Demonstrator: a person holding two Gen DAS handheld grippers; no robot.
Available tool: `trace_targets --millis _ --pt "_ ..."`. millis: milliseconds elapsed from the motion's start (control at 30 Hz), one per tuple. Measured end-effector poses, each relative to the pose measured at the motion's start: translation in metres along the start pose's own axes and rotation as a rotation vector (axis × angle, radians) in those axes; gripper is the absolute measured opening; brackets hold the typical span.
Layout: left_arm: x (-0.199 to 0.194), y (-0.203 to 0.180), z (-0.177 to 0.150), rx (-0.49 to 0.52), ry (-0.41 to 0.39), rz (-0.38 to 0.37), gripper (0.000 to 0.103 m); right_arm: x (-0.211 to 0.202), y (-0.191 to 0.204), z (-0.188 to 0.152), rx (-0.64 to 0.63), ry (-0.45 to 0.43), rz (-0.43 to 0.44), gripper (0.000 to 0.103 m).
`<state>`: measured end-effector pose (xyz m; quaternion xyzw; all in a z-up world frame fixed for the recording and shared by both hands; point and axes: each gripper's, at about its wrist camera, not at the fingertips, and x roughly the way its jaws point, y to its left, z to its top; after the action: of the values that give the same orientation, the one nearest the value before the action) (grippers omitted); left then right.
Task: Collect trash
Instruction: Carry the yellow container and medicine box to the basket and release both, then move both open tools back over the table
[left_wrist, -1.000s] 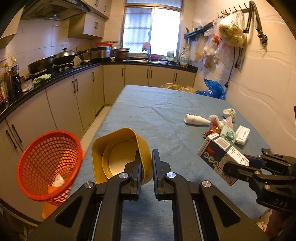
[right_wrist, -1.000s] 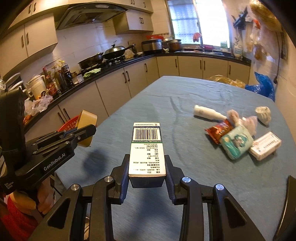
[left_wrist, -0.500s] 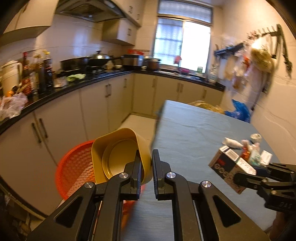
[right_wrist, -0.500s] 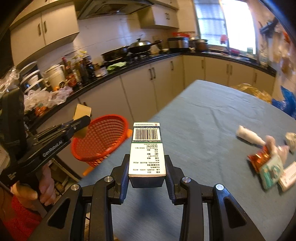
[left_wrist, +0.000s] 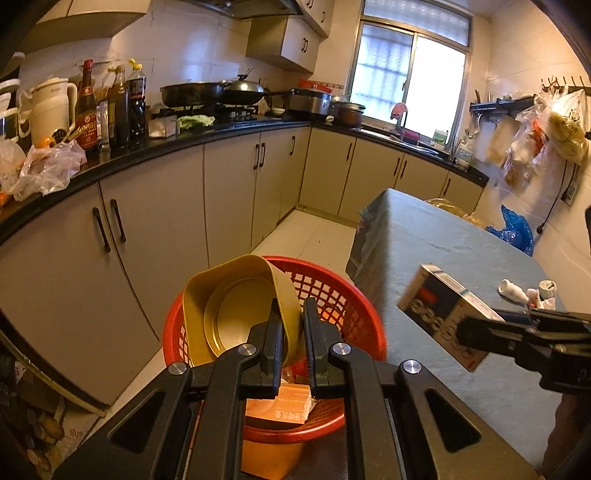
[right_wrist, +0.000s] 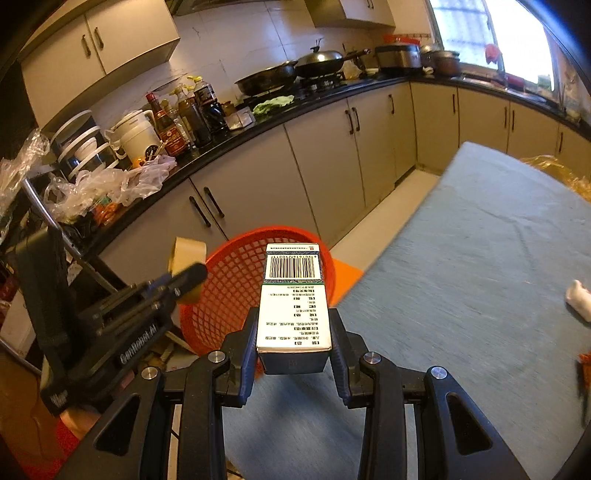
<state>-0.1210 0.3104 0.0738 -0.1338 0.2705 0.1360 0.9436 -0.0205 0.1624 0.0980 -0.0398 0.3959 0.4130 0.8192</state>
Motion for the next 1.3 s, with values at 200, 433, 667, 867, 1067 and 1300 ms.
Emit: trace_targets --millis 200,433,667,867,1067,1300 --pt "0.01 0.006 0.0 -0.02 0.022 -0.006 0.01 0.033 0.004 0.016 0.037 0.033 0.045 0.037" --pt "0.011 0.009 0.003 -0.026 0.023 -0.008 0.026 0.056 0.002 0.027 0.08 0.05 0.066 0.046" --pt "-0.002 0.006 0.003 -0.021 -0.013 -0.022 0.042 0.03 -0.005 0.016 0.073 0.013 0.042 0.047" --pt "-0.015 -0.008 -0.001 -0.012 -0.024 -0.057 0.046 -0.009 -0.019 -0.007 0.081 -0.034 0.007 0.047" --pt "-0.02 -0.042 -0.008 0.041 -0.019 -0.102 0.052 -0.047 -0.047 -0.03 0.138 -0.079 -0.04 0.047" --pt "-0.015 -0.098 -0.019 0.134 0.015 -0.16 0.054 -0.098 -0.092 -0.056 0.222 -0.157 -0.136 0.048"
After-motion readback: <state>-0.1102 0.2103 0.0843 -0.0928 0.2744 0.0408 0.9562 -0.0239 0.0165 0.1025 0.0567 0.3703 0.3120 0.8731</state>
